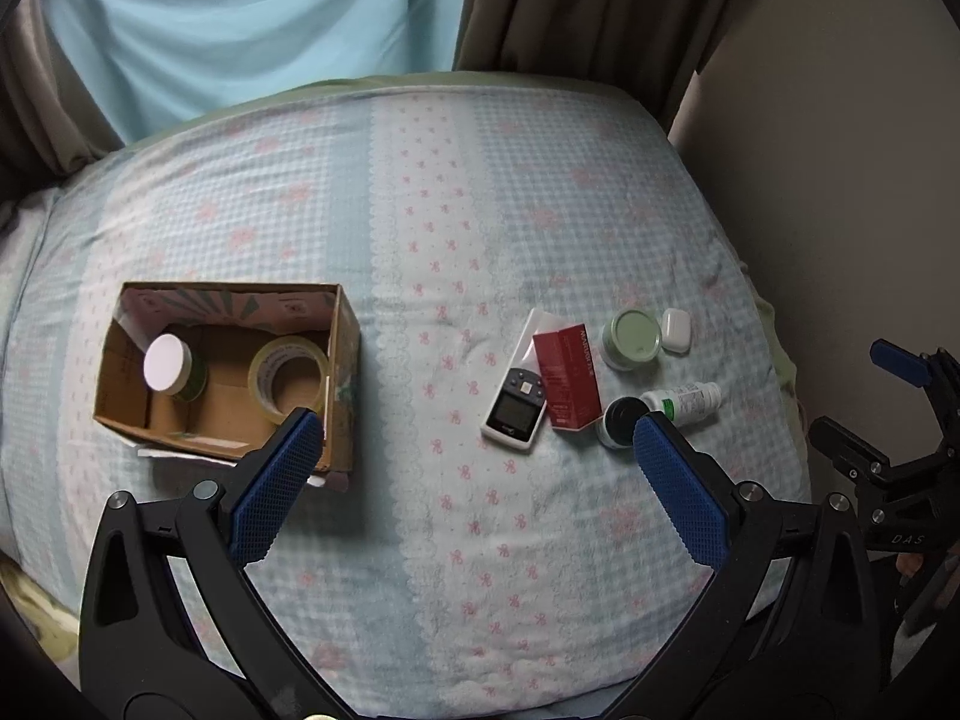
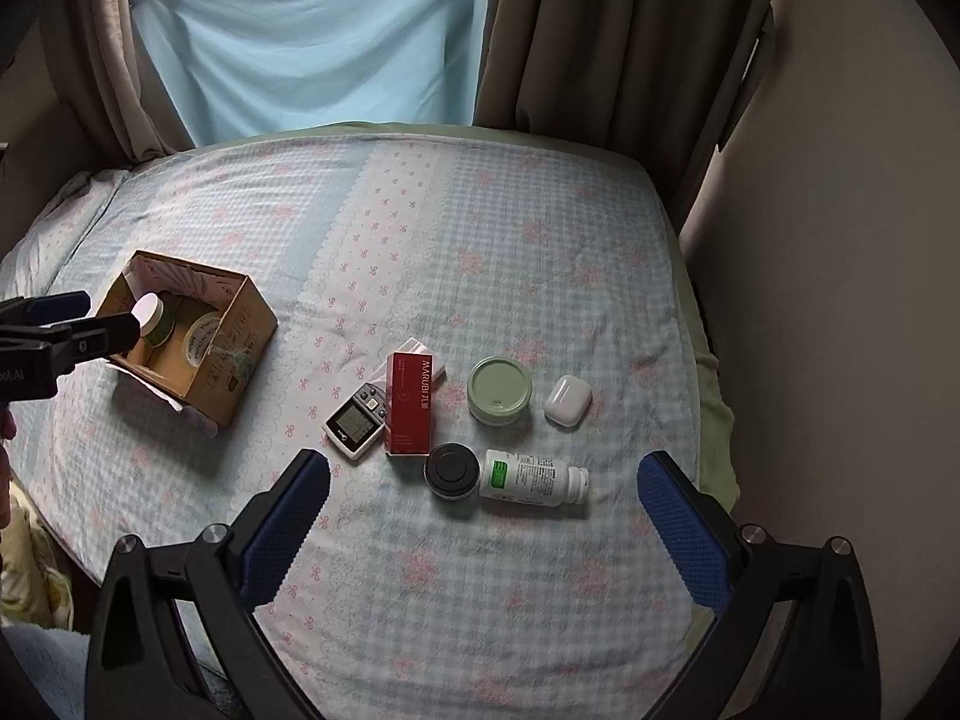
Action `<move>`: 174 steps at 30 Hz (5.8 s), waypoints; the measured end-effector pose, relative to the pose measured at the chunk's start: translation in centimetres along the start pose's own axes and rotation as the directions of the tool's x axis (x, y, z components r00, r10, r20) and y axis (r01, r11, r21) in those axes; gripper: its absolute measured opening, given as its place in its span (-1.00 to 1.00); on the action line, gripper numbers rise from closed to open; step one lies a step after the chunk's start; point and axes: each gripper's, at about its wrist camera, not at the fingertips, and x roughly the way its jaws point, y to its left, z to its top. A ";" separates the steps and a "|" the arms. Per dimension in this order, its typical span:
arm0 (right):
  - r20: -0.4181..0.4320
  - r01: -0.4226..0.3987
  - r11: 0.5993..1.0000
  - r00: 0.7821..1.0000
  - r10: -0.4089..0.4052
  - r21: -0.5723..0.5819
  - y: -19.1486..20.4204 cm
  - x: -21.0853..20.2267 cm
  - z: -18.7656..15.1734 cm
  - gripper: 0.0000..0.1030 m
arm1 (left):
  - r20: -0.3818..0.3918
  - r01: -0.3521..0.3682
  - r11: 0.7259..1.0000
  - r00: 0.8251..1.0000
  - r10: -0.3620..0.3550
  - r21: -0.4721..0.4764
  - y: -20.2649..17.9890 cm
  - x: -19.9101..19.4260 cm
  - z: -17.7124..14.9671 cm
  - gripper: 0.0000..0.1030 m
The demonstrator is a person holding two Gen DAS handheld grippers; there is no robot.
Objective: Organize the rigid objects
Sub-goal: 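Grasp the red MARUBI box with the left tool while the right tool grasps the white pill bottle, then carry the red box with the left tool while the right tool carries the bottle to the cardboard box, then open the left tool to drop the red box while the right tool releases the bottle in the box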
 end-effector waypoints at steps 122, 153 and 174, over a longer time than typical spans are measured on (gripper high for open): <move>-0.201 -0.396 0.913 0.891 0.407 0.094 19.7 6.3 11.2 -0.10 | -0.096 0.119 0.985 0.987 -0.132 -0.128 25.4 0.7 0.0 -0.20; -0.266 -0.335 0.639 0.704 0.658 0.693 34.5 27.6 12.9 -0.06 | -0.336 0.024 0.996 0.941 -0.051 -0.083 41.2 14.7 0.7 -0.18; -0.404 -0.177 0.839 0.813 0.419 0.515 33.2 26.7 12.1 0.88 | -0.286 0.001 0.974 0.956 -0.067 -0.225 44.0 12.3 -2.3 1.00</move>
